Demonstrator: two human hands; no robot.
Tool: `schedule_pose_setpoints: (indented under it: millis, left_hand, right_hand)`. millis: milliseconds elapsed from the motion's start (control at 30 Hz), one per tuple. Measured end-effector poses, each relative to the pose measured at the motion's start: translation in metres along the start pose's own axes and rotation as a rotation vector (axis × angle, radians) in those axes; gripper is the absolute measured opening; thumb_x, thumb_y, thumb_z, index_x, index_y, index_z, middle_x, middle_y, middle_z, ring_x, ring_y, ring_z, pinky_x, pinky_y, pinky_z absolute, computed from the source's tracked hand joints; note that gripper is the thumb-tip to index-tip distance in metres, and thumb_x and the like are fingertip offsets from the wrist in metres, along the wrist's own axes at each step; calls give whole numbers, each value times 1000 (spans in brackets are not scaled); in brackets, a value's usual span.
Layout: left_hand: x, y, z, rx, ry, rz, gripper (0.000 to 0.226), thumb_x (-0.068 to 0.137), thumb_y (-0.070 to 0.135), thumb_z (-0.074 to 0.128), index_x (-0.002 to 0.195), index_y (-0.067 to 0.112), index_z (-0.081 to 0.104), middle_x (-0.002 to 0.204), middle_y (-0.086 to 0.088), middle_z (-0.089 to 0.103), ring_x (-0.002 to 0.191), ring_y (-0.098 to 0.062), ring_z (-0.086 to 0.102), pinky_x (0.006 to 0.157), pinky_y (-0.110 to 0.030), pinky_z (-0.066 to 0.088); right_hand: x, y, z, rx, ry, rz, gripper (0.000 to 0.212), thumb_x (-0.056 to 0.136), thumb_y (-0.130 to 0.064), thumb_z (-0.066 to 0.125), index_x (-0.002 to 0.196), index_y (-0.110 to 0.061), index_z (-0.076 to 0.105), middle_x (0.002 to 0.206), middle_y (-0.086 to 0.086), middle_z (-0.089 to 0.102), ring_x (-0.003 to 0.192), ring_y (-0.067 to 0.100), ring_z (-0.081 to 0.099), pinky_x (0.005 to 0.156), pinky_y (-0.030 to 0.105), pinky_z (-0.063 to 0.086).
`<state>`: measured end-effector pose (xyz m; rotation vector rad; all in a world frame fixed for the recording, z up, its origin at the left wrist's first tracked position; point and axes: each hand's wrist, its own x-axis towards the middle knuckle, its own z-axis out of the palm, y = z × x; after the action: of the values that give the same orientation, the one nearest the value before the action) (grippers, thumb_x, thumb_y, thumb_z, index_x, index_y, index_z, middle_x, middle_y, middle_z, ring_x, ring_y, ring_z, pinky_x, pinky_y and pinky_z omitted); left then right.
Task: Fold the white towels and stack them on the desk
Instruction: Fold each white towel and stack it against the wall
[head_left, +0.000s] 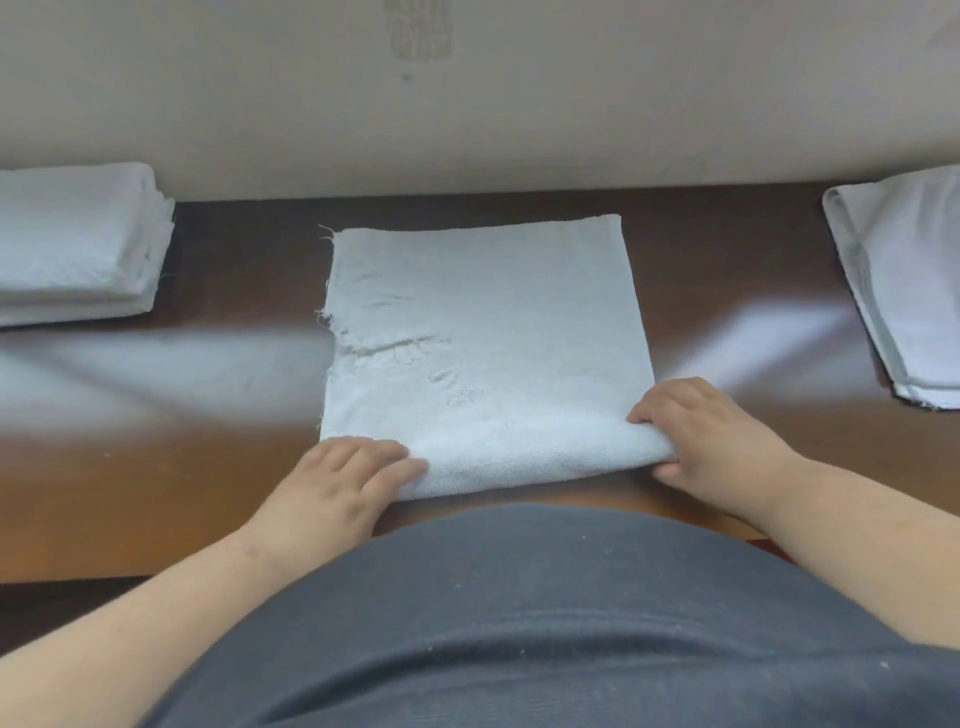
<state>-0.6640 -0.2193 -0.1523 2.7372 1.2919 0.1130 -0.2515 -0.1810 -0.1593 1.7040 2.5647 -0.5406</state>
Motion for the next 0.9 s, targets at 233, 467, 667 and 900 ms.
schedule_pose_setpoints:
  millis: [233, 467, 667, 900]
  left_hand:
    - [4, -32, -1, -21, -92, -313, 79, 39, 9, 93, 114, 12, 68, 114, -11, 65, 99, -36, 63, 88, -48, 51]
    - [11, -40, -28, -461, 82, -523, 40, 62, 5, 79, 95, 26, 72, 113, 14, 63, 114, -11, 55, 99, -20, 36]
    - [49, -41, -60, -865, 280, -835, 28, 69, 49, 52, 87, 69, 59, 87, 45, 61, 89, 28, 50, 73, -12, 40]
    - [126, -88, -30, -975, 403, -1170, 32, 70, 67, 46, 90, 47, 61, 98, 18, 66, 98, -14, 64, 88, -40, 52]
  right_hand:
    - [-1, 3, 13, -50, 125, -76, 68, 46, -10, 89, 110, -14, 68, 111, 8, 63, 106, 32, 58, 96, 40, 46]
    - [-7, 2, -12, 493, 183, 77, 56, 60, -3, 76, 101, -38, 63, 126, -16, 56, 130, 12, 45, 107, 23, 31]
    - [14, -15, -48, 789, 414, 341, 28, 75, -33, 60, 101, -43, 59, 95, -31, 65, 90, -13, 59, 71, 10, 44]
    - [109, -9, -61, 900, 461, 456, 17, 90, -66, 43, 106, -61, 47, 96, -42, 59, 89, -20, 56, 73, 12, 43]
